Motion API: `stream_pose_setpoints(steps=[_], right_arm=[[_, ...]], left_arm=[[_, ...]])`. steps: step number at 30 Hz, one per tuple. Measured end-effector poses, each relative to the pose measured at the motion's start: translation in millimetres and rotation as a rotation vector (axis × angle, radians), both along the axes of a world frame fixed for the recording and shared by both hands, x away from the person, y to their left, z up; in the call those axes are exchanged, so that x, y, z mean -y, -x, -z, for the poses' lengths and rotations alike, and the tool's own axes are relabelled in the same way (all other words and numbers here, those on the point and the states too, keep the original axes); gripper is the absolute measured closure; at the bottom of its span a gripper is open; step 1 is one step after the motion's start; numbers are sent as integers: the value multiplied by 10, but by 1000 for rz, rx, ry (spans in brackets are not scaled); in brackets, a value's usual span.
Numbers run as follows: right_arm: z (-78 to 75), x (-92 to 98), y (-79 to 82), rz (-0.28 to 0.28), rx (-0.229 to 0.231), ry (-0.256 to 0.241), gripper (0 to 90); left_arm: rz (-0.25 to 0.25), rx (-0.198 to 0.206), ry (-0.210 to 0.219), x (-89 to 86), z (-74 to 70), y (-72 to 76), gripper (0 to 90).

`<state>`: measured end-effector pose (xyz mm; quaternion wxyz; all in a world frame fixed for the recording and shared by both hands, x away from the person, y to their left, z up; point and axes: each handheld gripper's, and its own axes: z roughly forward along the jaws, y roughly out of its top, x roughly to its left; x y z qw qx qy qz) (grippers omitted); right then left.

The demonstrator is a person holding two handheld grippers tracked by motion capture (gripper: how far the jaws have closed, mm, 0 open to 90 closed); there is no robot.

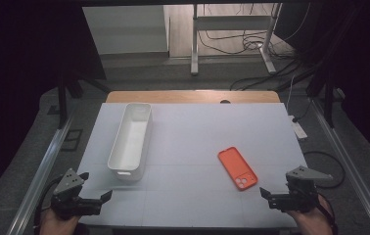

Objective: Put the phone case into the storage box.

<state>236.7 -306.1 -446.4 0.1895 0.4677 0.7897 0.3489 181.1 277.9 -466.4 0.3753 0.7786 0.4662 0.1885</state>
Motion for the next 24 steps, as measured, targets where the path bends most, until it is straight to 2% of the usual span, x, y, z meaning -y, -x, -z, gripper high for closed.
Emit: stream_pose_setpoints(steps=[9,16,24], right_arm=[[11,-22,-85,8,-14,6,0],[3,-47,-153,10,-24,18,0],[-4,-91,-268,-4,-36,23,0]], left_arm=[[30,-7,-23,32,4,-6,6],[25,-12,-1,8,4,-7,5],[31,-11,-4,9,3,-6,5]])
